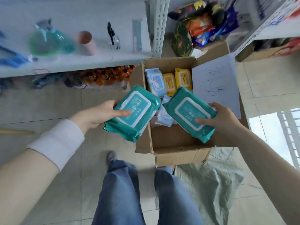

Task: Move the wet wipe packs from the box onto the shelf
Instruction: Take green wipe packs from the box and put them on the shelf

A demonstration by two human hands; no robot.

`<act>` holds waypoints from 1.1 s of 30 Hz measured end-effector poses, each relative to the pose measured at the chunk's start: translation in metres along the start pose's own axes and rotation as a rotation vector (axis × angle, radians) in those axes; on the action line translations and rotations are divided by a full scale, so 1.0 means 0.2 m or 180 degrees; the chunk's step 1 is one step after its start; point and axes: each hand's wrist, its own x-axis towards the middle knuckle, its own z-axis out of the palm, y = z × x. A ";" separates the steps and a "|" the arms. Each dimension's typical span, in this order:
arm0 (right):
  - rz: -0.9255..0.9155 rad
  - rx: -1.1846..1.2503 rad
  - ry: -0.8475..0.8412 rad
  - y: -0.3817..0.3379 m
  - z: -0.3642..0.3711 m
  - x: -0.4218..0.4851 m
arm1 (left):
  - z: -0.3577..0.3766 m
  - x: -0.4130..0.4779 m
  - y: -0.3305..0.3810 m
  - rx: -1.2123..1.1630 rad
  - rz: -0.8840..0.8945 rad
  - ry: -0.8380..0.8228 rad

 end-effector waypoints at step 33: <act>-0.1214 0.3742 -0.0112 -2.74 0.10 0.17 | -1.90 -0.53 1.45 -0.2541 0.2531 0.1742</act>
